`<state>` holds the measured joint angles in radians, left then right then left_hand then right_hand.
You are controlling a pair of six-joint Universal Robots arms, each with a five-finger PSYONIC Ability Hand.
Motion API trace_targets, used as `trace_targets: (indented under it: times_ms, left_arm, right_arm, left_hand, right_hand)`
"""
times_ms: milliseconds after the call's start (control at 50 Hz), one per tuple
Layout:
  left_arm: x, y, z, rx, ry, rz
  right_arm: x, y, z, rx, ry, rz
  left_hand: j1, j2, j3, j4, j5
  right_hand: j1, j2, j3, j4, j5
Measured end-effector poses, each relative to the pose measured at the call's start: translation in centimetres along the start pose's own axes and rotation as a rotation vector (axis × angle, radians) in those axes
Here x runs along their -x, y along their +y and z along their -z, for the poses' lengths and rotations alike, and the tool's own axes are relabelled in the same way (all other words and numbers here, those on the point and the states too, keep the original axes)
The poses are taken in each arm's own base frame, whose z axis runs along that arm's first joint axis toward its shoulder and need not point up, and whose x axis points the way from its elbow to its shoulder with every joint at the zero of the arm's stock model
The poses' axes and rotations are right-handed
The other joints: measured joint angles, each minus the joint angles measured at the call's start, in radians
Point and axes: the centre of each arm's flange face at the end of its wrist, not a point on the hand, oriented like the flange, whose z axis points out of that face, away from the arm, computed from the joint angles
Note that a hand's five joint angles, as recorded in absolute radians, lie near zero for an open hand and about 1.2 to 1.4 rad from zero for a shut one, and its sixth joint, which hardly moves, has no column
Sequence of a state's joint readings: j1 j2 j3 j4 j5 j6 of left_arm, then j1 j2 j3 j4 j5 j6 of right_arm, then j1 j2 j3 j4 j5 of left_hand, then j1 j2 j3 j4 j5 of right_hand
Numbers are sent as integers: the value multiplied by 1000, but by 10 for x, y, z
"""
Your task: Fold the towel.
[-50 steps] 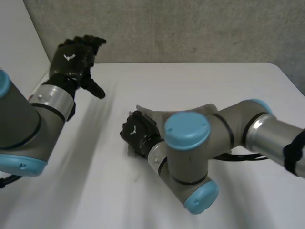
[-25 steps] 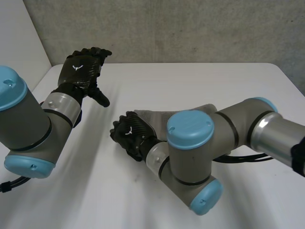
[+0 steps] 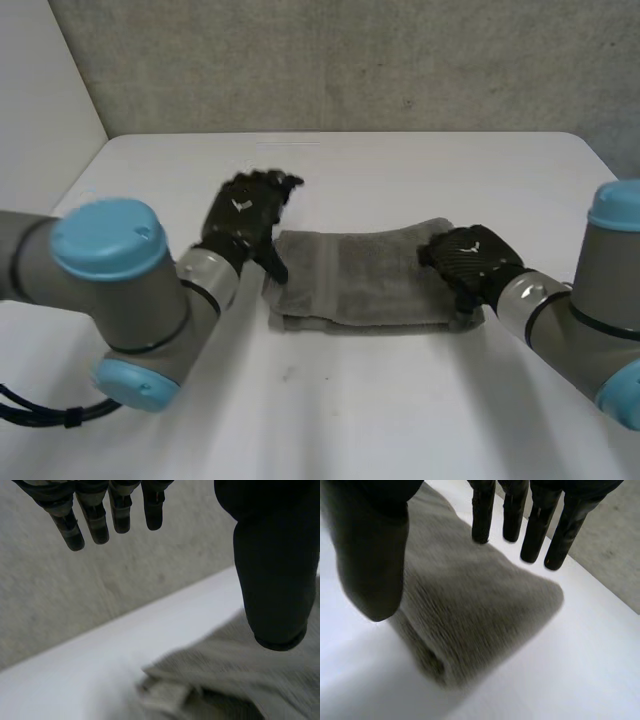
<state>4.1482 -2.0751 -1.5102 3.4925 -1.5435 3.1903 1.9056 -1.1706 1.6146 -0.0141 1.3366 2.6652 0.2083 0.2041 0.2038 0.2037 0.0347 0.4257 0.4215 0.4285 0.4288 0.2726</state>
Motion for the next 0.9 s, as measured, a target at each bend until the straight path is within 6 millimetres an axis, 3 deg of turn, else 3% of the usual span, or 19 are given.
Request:
trace_targets:
  times_ms: [120,220,340,420,480,520,620,700,760,840,900]
  left_arm:
    - [-3,23,-1,62,-2,-4]
    - [-1,27,-1,78,-24,-7]
    - [1,24,1,82,-40,-9]
    - [2,13,4,69,-44,-8]
    - [2,-1,6,40,-48,-7]
    - [4,-18,8,2,-56,-6]
    - [12,-56,12,-97,-104,1]
    - [25,-81,16,-166,-164,11]
    - [34,-90,18,-189,-198,23]
    - [41,-91,18,-191,-220,48]
    - [42,-88,18,-183,-221,70]
  right_arm:
    - [-8,24,-15,19,40,-2]
    - [-10,33,-25,31,55,25]
    - [-19,23,-31,18,114,141]
    - [-18,-3,-33,-37,154,288]
    - [0,-27,-33,-113,135,389]
    - [25,-47,-33,-195,85,460]
    - [87,-74,-32,-357,-73,560]
    - [140,-76,-31,-442,-222,607]
    - [167,-67,-30,-451,-303,622]
    - [181,-58,-30,-428,-352,618]
    - [175,-62,-27,-410,-331,579]
  left_hand:
    - [0,0,0,0,0]
    - [0,0,0,0,0]
    - [0,0,0,0,0]
    - [0,0,0,0,0]
    - [0,0,0,0,0]
    - [0,-1,-1,-1,0]
    - [-9,-9,-9,-9,0]
    - [-13,-15,-15,-15,-3]
    - [-14,-16,-15,-16,-3]
    - [-14,-17,-15,-17,-4]
    - [-14,-17,-15,-16,-4]
  right_hand:
    - [254,261,253,246,234]
    - [795,809,794,794,772]
    - [877,883,908,913,880]
    - [881,883,908,913,880]
    - [887,883,909,913,886]
    - [889,885,909,913,891]
    - [887,896,910,913,892]
    - [887,896,911,913,892]
    - [887,896,911,913,892]
    - [858,865,875,876,856]
    - [424,421,439,440,425]
